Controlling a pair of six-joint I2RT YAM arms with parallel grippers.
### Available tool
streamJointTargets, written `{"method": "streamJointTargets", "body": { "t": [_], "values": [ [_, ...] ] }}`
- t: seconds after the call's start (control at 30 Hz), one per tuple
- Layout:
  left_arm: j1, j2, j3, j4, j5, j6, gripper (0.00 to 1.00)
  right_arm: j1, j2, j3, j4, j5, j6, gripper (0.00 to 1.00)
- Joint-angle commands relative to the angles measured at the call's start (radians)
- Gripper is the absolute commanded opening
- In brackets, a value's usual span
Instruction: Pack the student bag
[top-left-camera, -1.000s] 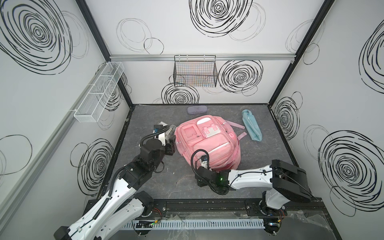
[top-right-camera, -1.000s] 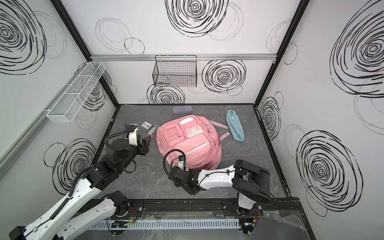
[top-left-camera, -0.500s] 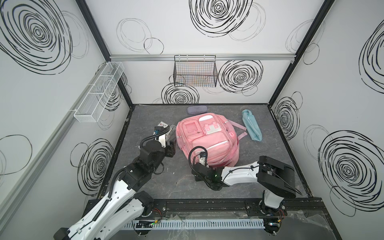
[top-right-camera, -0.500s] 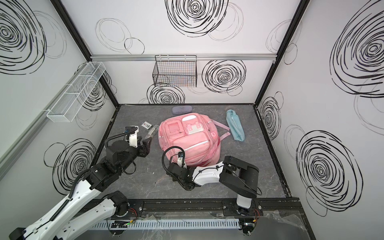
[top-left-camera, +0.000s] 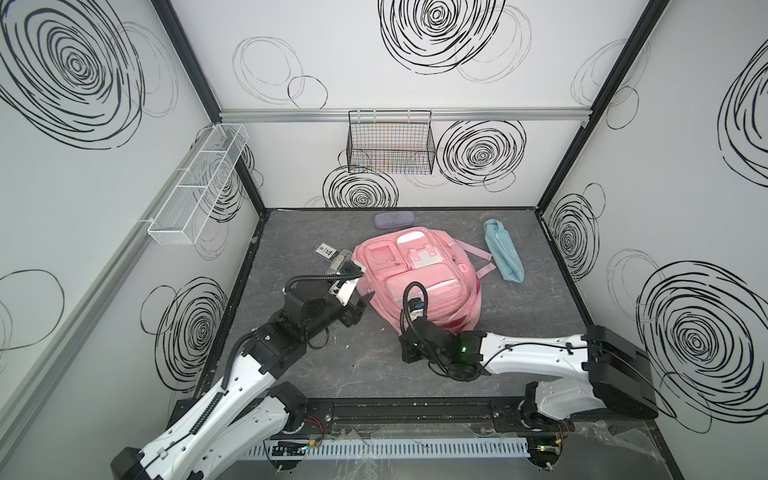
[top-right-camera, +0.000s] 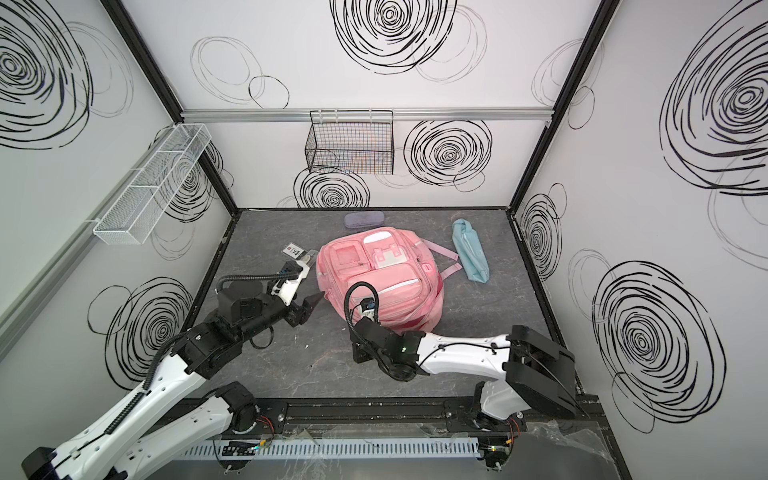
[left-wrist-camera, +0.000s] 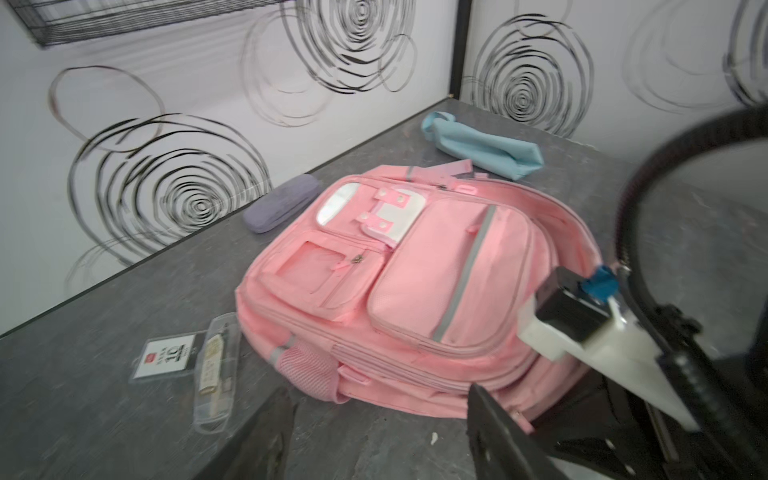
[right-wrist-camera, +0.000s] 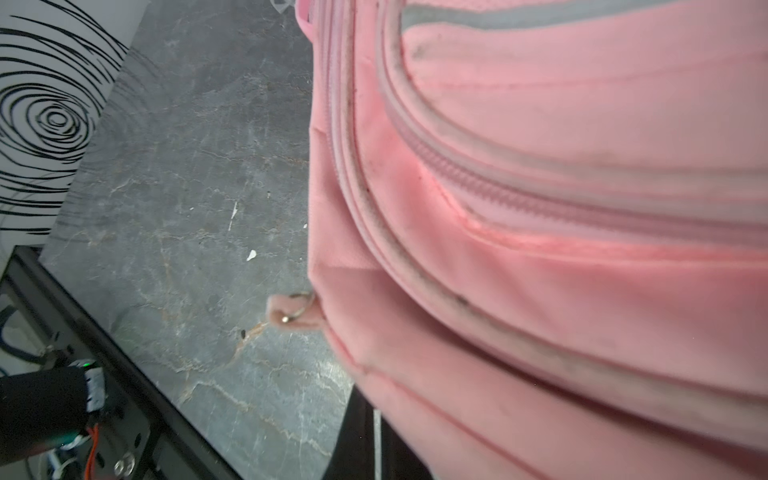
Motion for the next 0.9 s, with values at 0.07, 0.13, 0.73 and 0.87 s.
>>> {"method": "streamJointTargets", "body": {
  "t": [0.07, 0.13, 0.73, 0.87],
  "values": [
    [-0.107, 0.062, -0.05, 0.021, 0.235, 0.413, 0.8, -0.008, -0.126, -0.047, -0.068, -0.087, -0.072, 0.0],
    [-0.159, 0.111, -0.062, 0.049, 0.223, 0.47, 0.81, -0.008, -0.161, -0.053, -0.063, -0.109, -0.105, 0.0],
    [-0.255, 0.47, 0.014, 0.125, 0.162, 0.563, 0.16, -0.016, -0.353, -0.023, -0.144, -0.112, -0.193, 0.0],
    [-0.252, 0.445, -0.001, 0.12, 0.159, 0.573, 0.04, -0.016, -0.378, -0.037, -0.187, -0.046, -0.183, 0.0]
  ]
}}
